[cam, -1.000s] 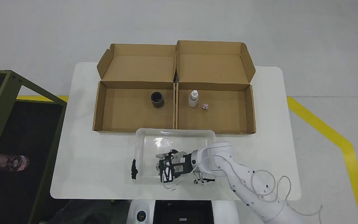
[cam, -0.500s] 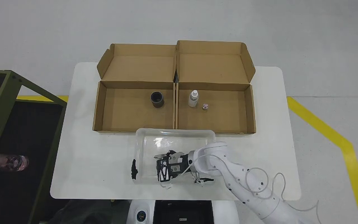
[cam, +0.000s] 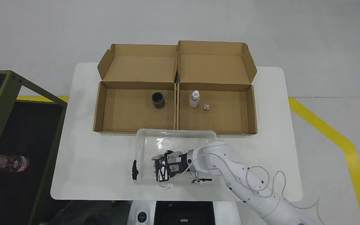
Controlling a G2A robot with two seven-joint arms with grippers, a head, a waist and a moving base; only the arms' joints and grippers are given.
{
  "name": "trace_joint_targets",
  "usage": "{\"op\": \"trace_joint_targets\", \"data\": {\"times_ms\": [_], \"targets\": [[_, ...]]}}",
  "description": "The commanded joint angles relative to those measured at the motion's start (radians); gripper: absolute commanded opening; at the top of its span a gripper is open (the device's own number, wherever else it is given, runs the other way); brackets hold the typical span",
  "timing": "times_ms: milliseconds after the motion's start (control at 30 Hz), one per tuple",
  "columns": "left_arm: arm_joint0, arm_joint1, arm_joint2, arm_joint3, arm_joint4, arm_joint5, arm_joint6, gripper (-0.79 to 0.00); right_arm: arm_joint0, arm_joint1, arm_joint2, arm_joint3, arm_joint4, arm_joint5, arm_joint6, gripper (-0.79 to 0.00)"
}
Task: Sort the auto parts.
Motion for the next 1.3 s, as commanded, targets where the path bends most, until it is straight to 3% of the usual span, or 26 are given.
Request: {"op": "trace_joint_targets", "data": {"times_ms": [0, 267, 833, 1267], "targets": [[0.000, 0.000, 0.000, 0.000, 0.000, 0.000, 0.000, 0.000, -0.004, 0.003, 0.013, -0.016, 0.018, 0.000, -0.011, -0.785], [0.000, 0.000, 0.000, 0.000, 0.000, 0.000, 0.000, 0.000, -0.027, 0.016, 0.081, -0.087, 0.098, 0.022, -0.066, -0.785], [0.000, 0.000, 0.000, 0.000, 0.000, 0.000, 0.000, 0.000, -0.064, 0.027, 0.176, -0.175, 0.193, 0.130, -0.300, -0.785], [0.000, 0.000, 0.000, 0.000, 0.000, 0.000, 0.000, 0.000, -0.068, 0.019, 0.205, -0.170, 0.280, 0.279, -0.318, -0.785]]}}
